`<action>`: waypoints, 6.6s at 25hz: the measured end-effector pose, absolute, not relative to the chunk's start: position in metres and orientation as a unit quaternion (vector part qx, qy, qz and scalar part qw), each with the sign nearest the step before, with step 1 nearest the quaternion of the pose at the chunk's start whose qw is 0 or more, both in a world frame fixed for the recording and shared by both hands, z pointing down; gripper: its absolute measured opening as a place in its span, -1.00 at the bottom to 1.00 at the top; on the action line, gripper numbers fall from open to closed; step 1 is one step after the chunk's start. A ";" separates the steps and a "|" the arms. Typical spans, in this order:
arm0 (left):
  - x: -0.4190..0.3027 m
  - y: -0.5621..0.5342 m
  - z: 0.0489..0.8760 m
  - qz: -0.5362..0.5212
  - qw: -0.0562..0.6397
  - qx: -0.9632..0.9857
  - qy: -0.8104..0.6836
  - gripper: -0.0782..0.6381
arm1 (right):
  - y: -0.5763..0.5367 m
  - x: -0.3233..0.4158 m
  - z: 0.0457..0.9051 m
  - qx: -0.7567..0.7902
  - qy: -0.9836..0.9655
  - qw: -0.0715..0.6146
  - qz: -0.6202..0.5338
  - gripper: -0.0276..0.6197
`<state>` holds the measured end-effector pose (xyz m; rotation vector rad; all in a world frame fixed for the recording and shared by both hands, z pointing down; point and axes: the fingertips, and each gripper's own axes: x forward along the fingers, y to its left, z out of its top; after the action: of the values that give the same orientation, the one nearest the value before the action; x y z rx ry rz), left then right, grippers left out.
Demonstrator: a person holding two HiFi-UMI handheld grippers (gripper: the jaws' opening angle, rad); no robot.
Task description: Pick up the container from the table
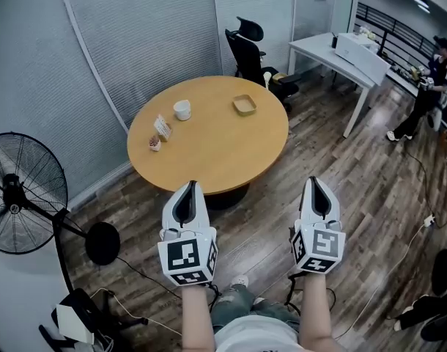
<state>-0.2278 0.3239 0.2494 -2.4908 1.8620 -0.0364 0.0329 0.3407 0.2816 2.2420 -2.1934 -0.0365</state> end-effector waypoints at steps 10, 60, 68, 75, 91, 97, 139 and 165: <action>-0.240 0.282 0.247 0.017 0.012 -0.799 0.601 -0.05 | 0.308 0.025 0.285 0.726 -0.688 0.000 -0.013 -0.83; -0.112 0.012 0.283 0.012 -0.020 -0.756 0.654 0.43 | 0.008 0.149 0.302 0.673 -0.740 -0.010 0.006 -0.83; -0.102 -0.012 0.299 -0.008 -0.030 -0.744 0.668 0.43 | -0.026 0.162 0.317 0.661 -0.750 -0.007 0.022 -0.83; -0.094 -0.033 0.312 -0.019 -0.043 -0.742 0.668 0.43 | -0.046 0.167 0.331 0.658 -0.752 0.002 0.035 -0.83; -0.066 -0.132 0.342 -0.033 -0.060 -0.757 0.649 0.43 | -0.132 0.192 0.343 0.673 -0.739 0.013 0.028 -0.82; -0.058 -0.190 0.355 -0.044 -0.068 -0.765 0.639 0.43 | -0.186 0.190 0.342 0.669 -0.743 0.019 0.023 -0.82; 0.022 -0.319 0.576 -0.258 -0.254 -0.776 0.516 0.37 | -0.323 0.168 0.493 0.618 -0.758 0.174 0.120 -0.82; 0.033 -0.327 0.660 -0.397 -0.292 -0.694 0.524 -0.27 | -0.341 0.193 0.544 0.604 -0.752 0.210 0.161 -0.82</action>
<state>0.0332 -0.3268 0.6599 -2.7111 2.0483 -1.5509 0.1927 -0.3407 0.5443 1.6792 -2.0905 0.4467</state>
